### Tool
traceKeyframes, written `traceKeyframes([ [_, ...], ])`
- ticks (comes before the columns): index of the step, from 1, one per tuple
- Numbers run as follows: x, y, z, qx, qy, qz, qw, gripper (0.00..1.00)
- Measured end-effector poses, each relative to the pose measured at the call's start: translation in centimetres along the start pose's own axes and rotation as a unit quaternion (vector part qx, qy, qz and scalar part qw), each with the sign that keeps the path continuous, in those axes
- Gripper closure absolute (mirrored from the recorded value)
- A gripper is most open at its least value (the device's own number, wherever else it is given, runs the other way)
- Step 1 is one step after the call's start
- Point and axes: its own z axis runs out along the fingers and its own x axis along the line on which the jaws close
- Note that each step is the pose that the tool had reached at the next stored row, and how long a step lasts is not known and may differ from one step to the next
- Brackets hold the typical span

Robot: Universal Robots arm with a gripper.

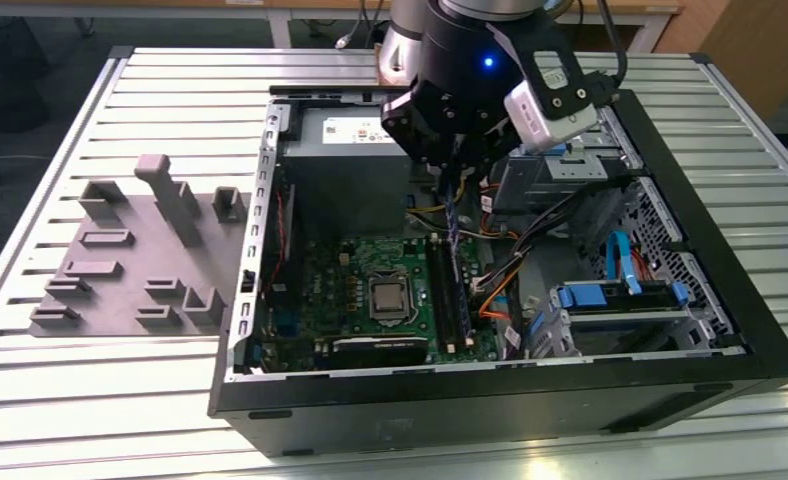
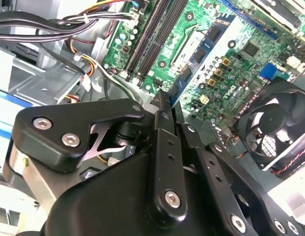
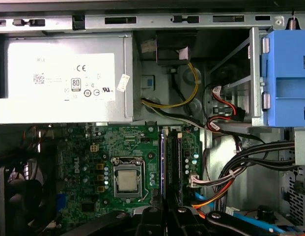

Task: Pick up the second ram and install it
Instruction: 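Insert the second ram into the second slot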

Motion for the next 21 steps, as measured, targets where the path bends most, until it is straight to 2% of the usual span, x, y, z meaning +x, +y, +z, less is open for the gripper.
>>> traceKeyframes([
  [13, 0.00, -0.03, 0.67, 0.0001, 0.0013, -0.001, 1.0000, 0.86],
  [17, -0.01, -0.07, 0.84, 0.0003, 0.0016, -0.011, 0.9999, 0.86],
  [21, -0.01, -0.08, 1.08, 0.0003, 0.0016, -0.011, 0.9999, 0.86],
])
